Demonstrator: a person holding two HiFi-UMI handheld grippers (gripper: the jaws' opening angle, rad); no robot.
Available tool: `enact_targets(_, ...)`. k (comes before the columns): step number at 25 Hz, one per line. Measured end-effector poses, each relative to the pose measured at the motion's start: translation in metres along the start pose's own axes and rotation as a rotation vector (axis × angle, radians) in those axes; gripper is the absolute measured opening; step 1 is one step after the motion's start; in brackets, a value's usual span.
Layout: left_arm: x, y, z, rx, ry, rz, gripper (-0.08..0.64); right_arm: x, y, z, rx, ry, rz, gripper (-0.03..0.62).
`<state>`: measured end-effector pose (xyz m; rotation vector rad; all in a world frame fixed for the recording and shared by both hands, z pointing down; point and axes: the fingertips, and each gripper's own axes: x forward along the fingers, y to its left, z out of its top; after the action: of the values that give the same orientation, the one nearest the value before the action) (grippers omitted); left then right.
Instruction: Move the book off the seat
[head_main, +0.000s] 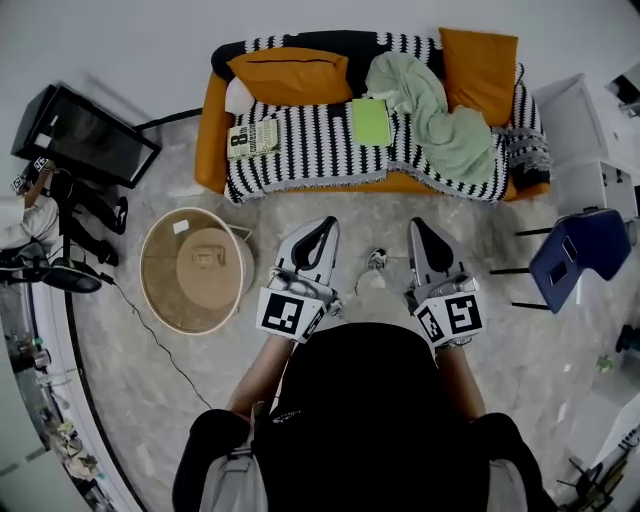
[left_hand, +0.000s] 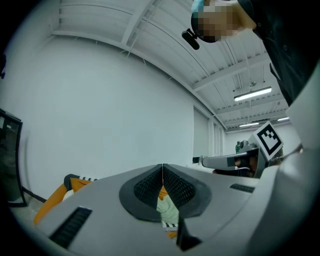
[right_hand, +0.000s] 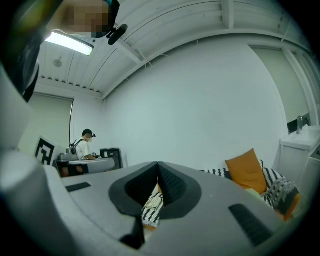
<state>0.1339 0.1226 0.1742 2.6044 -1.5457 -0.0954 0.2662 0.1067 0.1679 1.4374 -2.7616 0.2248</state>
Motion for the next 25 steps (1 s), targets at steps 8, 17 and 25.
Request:
enact_targets(8, 0.081, 0.008, 0.01, 0.035, 0.003, 0.048, 0.012, 0.051, -0.08, 0.016, 0.023, -0.003, 0.034, 0.014)
enact_targets(17, 0.15, 0.011, 0.003, 0.041, 0.007, 0.101, 0.012, 0.092, -0.144, 0.017, 0.025, 0.012, 0.081, 0.015)
enact_targets(25, 0.194, 0.02, -0.011, 0.048, 0.03, 0.098, 0.012, 0.123, -0.183, -0.008, 0.018, 0.081, 0.057, 0.015)
